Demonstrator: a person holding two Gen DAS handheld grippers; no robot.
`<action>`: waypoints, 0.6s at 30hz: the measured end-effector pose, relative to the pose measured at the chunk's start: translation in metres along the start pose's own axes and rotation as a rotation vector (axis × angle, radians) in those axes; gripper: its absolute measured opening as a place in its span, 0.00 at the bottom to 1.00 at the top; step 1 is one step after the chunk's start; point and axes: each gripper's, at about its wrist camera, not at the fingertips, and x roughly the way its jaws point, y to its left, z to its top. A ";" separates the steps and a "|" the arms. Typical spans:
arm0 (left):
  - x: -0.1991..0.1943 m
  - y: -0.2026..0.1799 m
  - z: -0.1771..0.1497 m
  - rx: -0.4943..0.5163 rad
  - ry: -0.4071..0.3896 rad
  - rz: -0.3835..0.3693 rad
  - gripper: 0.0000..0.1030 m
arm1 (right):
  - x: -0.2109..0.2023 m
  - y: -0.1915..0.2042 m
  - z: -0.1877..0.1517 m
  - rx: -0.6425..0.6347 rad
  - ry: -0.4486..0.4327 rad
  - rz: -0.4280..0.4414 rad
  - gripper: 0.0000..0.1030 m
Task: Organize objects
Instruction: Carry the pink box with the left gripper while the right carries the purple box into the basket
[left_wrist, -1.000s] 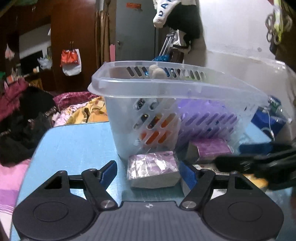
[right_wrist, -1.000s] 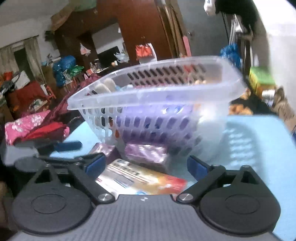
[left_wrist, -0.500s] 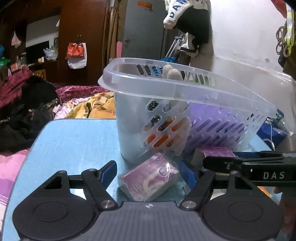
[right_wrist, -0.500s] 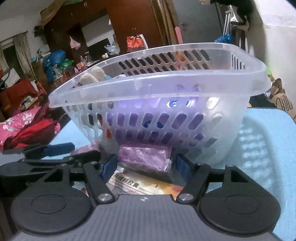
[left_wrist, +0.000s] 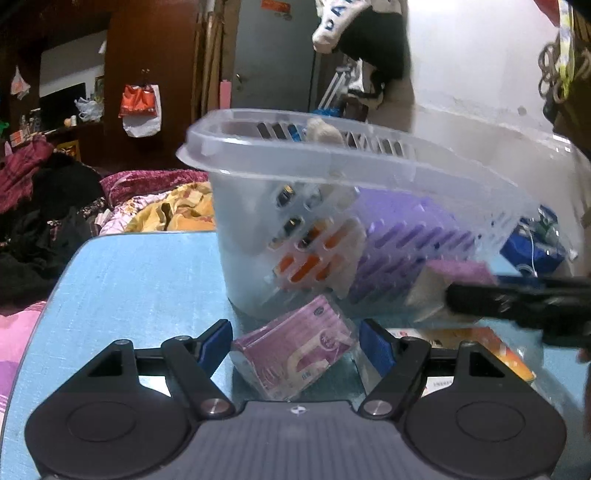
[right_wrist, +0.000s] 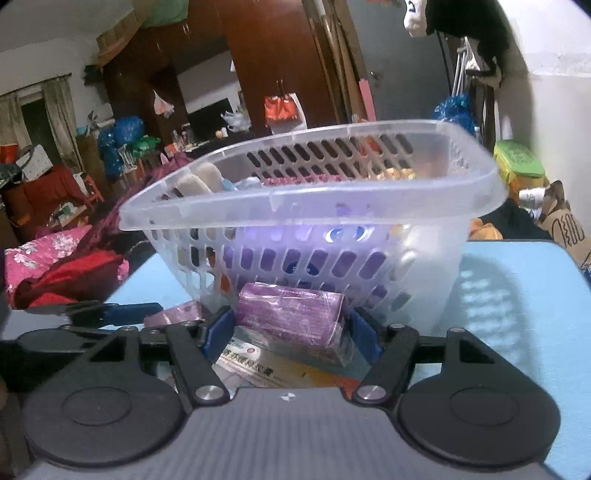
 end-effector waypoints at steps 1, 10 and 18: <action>-0.001 -0.002 -0.001 0.011 -0.005 0.008 0.77 | -0.005 -0.001 -0.001 0.000 -0.008 0.003 0.69; -0.010 -0.001 -0.006 0.065 -0.019 0.053 0.74 | -0.026 -0.013 -0.001 0.025 -0.052 0.035 0.69; -0.046 0.010 0.000 0.010 -0.120 0.014 0.73 | -0.048 -0.018 -0.001 0.011 -0.113 0.052 0.69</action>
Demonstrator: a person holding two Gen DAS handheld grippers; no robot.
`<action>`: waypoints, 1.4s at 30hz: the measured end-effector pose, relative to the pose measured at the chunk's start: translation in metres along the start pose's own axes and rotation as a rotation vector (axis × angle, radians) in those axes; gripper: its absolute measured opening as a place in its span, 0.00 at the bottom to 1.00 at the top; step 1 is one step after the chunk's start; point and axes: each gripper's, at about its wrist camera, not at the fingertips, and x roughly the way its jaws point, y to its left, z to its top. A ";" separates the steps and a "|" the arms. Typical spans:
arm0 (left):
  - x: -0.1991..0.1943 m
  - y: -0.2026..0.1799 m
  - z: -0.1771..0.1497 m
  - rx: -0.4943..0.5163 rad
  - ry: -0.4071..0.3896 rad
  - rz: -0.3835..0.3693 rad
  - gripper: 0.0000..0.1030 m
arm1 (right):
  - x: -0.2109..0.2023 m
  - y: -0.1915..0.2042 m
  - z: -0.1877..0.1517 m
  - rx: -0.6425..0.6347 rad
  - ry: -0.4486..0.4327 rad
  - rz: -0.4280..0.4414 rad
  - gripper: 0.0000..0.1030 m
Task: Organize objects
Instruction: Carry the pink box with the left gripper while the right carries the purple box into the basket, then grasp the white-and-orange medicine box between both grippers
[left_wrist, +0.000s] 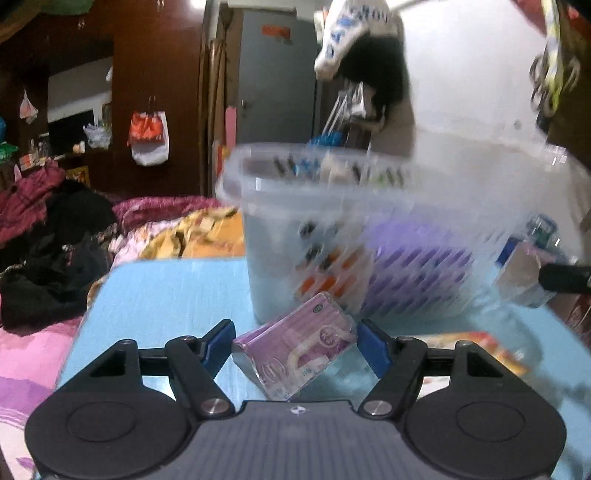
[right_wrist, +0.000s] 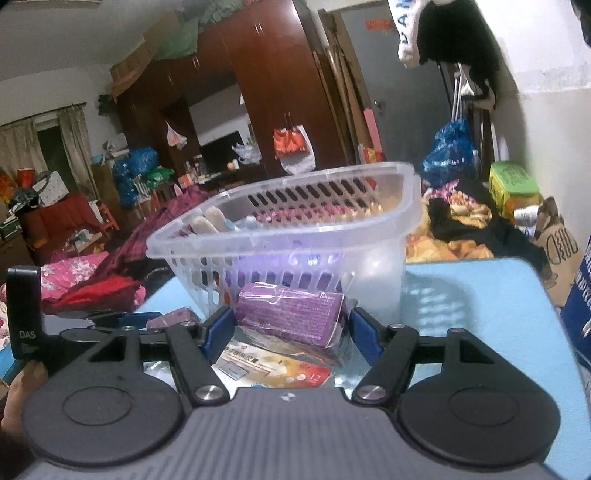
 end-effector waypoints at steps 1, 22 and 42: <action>-0.011 0.000 0.004 -0.009 -0.028 -0.017 0.73 | -0.005 0.001 0.001 -0.006 -0.014 0.009 0.69; 0.060 -0.054 0.143 -0.001 -0.026 -0.020 0.74 | 0.087 0.024 0.094 -0.230 -0.089 -0.181 0.69; -0.062 -0.017 -0.026 0.079 -0.026 -0.213 0.90 | -0.037 0.013 -0.019 -0.131 -0.038 0.080 1.00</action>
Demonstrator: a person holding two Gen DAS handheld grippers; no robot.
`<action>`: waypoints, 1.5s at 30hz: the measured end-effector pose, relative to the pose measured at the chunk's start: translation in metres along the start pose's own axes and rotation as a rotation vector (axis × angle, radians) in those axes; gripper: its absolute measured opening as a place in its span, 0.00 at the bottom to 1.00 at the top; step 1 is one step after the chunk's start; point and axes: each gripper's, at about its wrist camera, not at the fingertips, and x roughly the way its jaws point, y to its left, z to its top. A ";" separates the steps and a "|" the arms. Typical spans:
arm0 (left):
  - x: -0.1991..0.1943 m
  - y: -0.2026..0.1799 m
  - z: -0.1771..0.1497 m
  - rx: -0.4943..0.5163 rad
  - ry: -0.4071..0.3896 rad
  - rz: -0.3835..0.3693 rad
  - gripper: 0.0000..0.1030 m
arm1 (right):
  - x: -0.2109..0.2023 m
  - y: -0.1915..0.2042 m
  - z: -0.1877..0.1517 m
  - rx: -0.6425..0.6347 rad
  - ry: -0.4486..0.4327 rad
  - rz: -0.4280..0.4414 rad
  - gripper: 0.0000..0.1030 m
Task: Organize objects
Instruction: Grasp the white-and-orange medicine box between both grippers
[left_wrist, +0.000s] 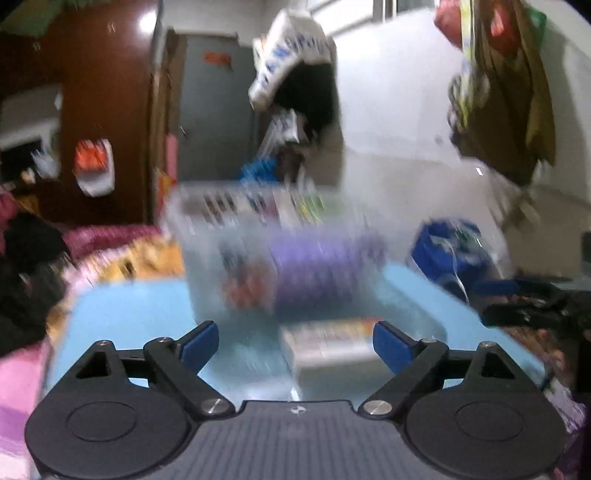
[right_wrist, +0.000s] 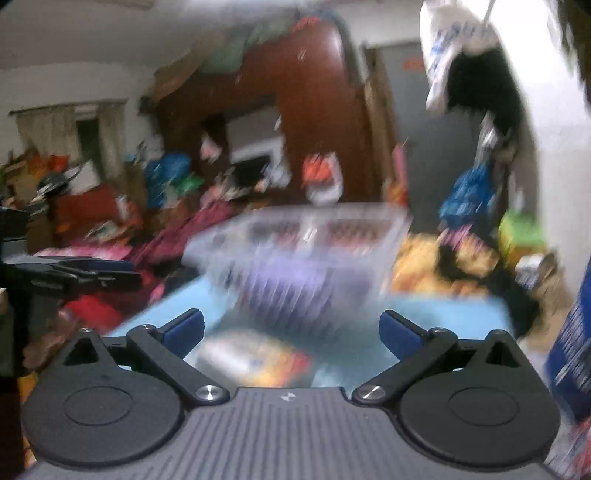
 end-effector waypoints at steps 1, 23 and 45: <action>0.009 0.001 -0.006 0.003 0.017 -0.015 0.90 | 0.007 0.000 -0.009 0.006 0.023 0.017 1.00; 0.071 0.006 -0.019 0.006 0.119 -0.175 0.60 | 0.057 0.013 -0.053 0.012 0.122 0.100 0.56; 0.056 -0.017 -0.029 0.129 0.073 -0.100 0.46 | 0.049 0.020 -0.055 -0.034 0.058 -0.019 0.34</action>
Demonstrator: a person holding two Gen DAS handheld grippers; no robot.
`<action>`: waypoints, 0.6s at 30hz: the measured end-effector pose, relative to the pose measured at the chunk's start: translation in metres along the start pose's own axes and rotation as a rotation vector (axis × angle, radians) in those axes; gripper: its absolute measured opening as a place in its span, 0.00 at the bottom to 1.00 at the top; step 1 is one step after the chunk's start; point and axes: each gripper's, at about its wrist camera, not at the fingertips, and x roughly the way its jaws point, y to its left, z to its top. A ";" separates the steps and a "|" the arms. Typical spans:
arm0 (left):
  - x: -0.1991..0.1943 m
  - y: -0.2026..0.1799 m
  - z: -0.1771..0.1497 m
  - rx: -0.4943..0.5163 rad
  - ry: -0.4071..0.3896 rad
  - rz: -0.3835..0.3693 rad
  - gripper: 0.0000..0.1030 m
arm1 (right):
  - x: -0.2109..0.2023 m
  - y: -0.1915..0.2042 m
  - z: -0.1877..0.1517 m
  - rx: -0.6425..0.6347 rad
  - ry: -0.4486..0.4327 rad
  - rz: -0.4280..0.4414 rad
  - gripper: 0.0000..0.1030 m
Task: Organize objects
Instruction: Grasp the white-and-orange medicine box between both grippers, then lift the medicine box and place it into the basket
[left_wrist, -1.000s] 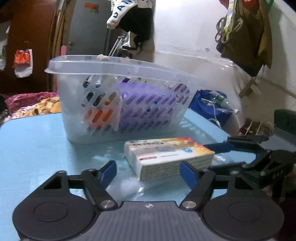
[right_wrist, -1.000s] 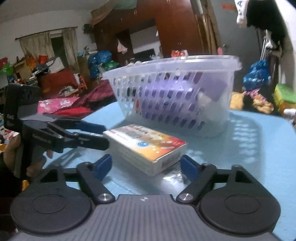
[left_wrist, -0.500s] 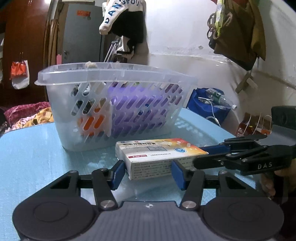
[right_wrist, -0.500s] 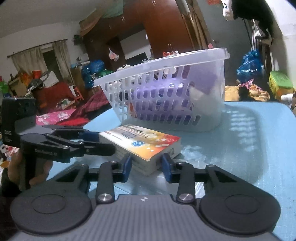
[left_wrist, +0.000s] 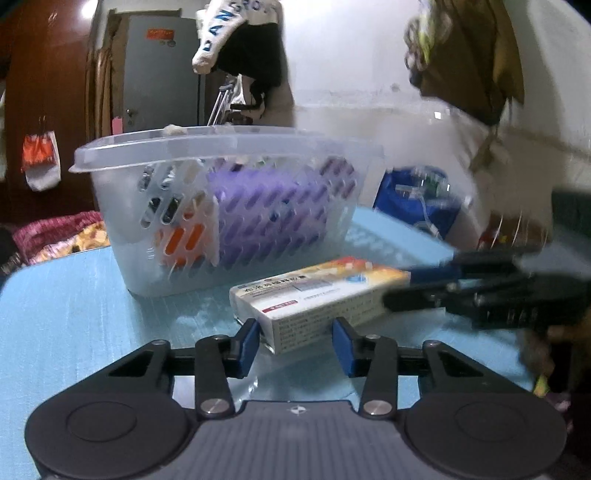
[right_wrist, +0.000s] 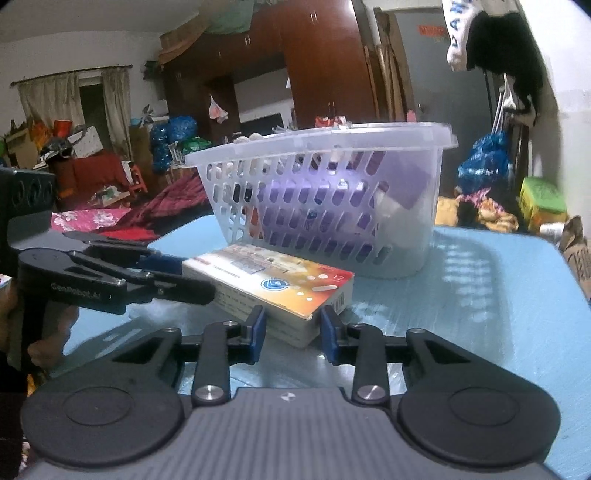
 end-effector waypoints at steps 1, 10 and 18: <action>-0.002 -0.002 0.000 0.005 -0.013 0.007 0.46 | -0.001 0.001 0.000 -0.006 -0.005 -0.006 0.33; -0.006 -0.002 -0.001 0.003 -0.042 0.008 0.44 | -0.002 0.006 0.001 -0.043 -0.030 -0.028 0.33; -0.034 -0.009 -0.004 -0.018 -0.148 -0.001 0.41 | -0.015 0.019 0.002 -0.121 -0.102 -0.068 0.32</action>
